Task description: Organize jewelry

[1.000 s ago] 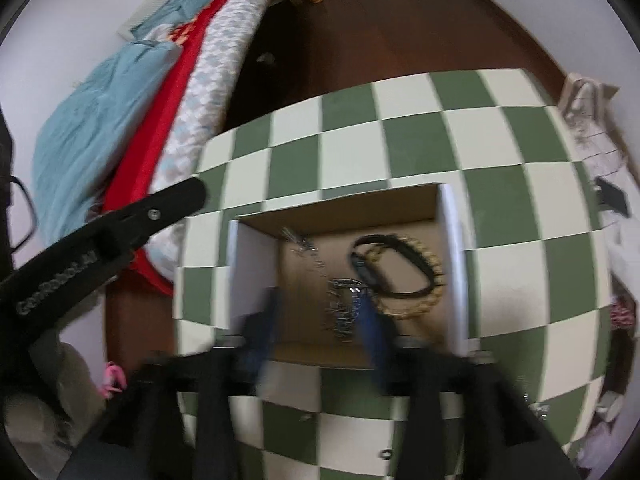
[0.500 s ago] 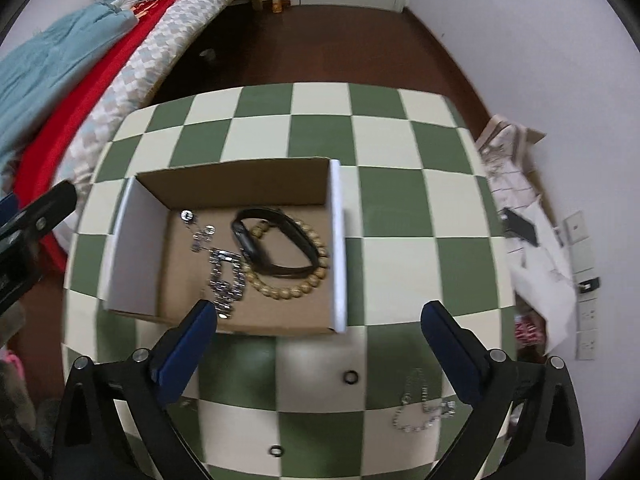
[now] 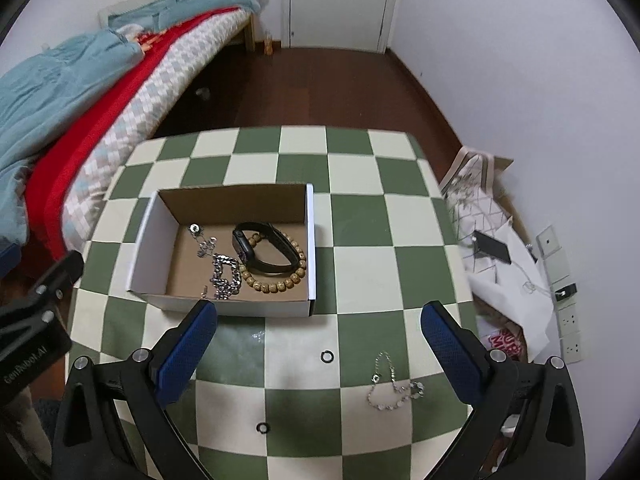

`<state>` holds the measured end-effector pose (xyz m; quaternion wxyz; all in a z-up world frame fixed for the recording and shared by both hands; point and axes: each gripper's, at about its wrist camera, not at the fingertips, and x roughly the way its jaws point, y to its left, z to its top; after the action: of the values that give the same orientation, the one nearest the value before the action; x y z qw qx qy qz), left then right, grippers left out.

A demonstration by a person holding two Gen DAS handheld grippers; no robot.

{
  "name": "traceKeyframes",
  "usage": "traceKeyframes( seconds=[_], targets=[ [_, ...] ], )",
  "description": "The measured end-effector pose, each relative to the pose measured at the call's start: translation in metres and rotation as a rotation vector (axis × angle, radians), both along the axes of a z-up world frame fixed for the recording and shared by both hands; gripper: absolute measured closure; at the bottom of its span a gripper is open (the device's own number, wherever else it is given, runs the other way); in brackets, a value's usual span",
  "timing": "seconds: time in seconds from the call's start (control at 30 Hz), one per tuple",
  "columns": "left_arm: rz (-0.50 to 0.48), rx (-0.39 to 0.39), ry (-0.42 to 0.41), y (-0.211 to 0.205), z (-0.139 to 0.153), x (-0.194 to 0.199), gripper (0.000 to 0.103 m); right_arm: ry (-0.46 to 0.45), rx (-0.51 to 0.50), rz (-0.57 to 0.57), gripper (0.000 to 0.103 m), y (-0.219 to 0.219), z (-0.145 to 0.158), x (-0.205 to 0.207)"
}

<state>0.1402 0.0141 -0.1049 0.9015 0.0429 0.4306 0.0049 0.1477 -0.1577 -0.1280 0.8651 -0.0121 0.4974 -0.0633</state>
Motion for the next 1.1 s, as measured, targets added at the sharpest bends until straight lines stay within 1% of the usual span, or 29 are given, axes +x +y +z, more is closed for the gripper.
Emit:
traceKeyframes(
  seconds=[0.07, 0.43, 0.53, 0.6, 0.67, 0.73, 0.8, 0.83, 0.87, 0.9, 0.93, 1.0, 1.03, 1.1],
  targets=[
    [0.011, -0.008, -0.013, 0.003, 0.006, -0.01, 0.0, -0.022, 0.002, 0.004, 0.0, 0.001, 0.009, -0.01],
    [-0.013, -0.011, -0.121, 0.005, 0.051, -0.066, 0.0, -0.147, -0.005, 0.003, 0.0, 0.01, 0.058, -0.077],
    [-0.004, -0.001, -0.146, 0.007, 0.058, -0.076, 0.0, -0.165, 0.02, -0.001, 0.0, 0.01, 0.067, -0.091],
    [0.02, -0.009, -0.175, 0.012, 0.062, -0.084, 0.0, -0.179, 0.051, -0.011, 0.0, 0.005, 0.071, -0.102],
    [0.044, 0.0, -0.198, 0.015, 0.061, -0.091, 0.0, -0.187, 0.077, -0.031, 0.0, -0.002, 0.07, -0.11],
    [0.064, 0.036, -0.204, 0.017, 0.053, -0.094, 0.0, -0.18, 0.097, -0.05, 0.0, -0.009, 0.062, -0.116],
    [0.076, 0.052, -0.184, 0.019, 0.04, -0.095, 0.0, -0.156, 0.125, -0.083, 0.001, -0.022, 0.046, -0.123],
    [0.086, 0.061, -0.159, 0.02, 0.029, -0.094, 0.0, -0.141, 0.141, -0.098, 0.005, -0.029, 0.037, -0.126],
    [0.092, 0.07, -0.144, 0.021, 0.022, -0.093, 0.0, -0.121, 0.161, -0.122, 0.017, -0.039, 0.024, -0.13],
    [0.101, 0.083, -0.126, 0.021, 0.012, -0.091, 0.0, -0.11, 0.168, -0.136, 0.024, -0.045, 0.013, -0.131],
    [0.111, 0.098, -0.107, 0.022, 0.0, -0.089, 0.0, -0.096, 0.174, -0.156, 0.036, -0.054, 0.001, -0.133],
    [0.123, 0.118, -0.074, 0.022, -0.02, -0.086, 0.0, -0.063, 0.225, -0.197, 0.04, -0.079, -0.029, -0.136],
    [0.128, 0.126, -0.058, 0.022, -0.029, -0.084, 0.0, -0.047, 0.235, -0.216, 0.043, -0.087, -0.043, -0.136],
    [0.136, 0.141, -0.019, 0.022, -0.048, -0.08, 0.0, -0.025, 0.253, -0.234, 0.043, -0.103, -0.065, -0.134]
  ],
)
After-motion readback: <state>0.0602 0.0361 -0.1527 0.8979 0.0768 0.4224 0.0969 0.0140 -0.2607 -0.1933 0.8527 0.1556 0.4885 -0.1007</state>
